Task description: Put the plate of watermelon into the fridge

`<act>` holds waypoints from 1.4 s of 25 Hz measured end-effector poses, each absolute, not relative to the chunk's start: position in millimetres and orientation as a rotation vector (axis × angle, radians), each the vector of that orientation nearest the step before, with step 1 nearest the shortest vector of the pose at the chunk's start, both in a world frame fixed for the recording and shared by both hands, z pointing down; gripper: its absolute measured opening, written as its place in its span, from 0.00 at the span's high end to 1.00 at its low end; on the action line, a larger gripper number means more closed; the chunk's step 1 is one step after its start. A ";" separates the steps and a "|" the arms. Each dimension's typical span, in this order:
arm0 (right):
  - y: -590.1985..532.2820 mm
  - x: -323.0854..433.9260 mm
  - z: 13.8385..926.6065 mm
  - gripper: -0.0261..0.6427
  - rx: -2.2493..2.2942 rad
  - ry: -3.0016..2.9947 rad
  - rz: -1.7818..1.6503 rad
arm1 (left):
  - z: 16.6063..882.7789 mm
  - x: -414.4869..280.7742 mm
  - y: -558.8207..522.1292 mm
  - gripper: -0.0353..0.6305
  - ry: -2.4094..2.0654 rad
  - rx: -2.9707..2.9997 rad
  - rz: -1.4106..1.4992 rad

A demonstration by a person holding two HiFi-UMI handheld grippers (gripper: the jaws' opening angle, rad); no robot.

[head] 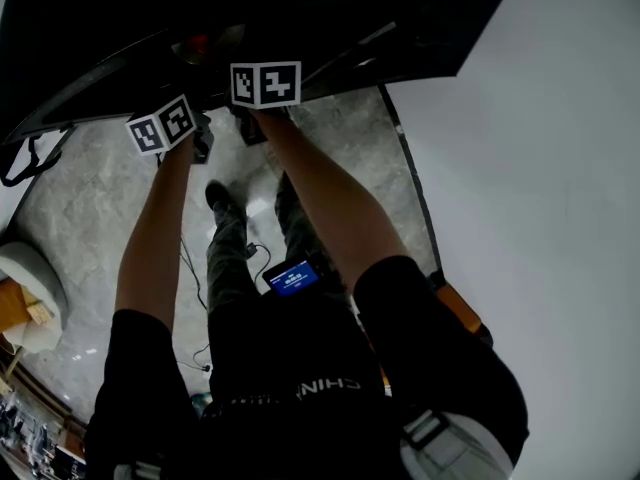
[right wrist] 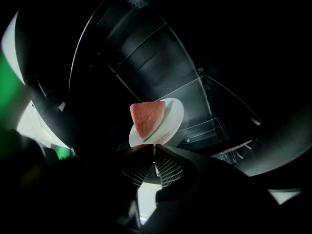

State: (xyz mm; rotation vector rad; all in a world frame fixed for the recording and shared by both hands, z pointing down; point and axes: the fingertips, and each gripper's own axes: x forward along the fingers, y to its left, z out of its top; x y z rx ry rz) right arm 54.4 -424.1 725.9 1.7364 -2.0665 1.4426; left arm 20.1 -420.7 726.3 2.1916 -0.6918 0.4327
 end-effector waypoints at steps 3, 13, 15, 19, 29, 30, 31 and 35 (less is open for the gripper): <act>-428.1 54.3 724.8 0.92 1.736 -2.059 1.430 | 720.9 23.7 -427.4 0.92 -0.692 2.172 0.383; -421.0 59.1 707.4 0.92 1.764 -2.047 1.464 | 699.1 28.0 -418.9 0.93 -0.631 2.166 0.284; -412.8 56.9 690.2 0.92 1.758 -2.081 1.509 | 679.9 26.7 -411.0 0.93 -0.586 2.200 0.260; -386.7 49.5 651.1 0.92 1.740 -2.164 1.585 | 635.3 24.5 -383.3 0.93 -0.480 2.258 0.200; -296.9 1.6 542.6 0.94 1.631 -2.317 1.395 | 521.1 -9.3 -305.1 0.93 -0.409 2.297 0.087; -291.9 -0.3 533.2 0.94 1.620 -2.343 1.369 | 511.8 -11.1 -299.1 0.93 -0.384 2.307 0.076; -287.7 -1.6 521.1 0.94 1.612 -2.373 1.358 | 501.1 -12.5 -293.4 0.93 -0.356 2.316 0.064; -281.7 -5.2 480.0 0.94 1.613 -2.493 1.445 | 471.2 -17.5 -280.4 0.93 -0.344 2.391 0.012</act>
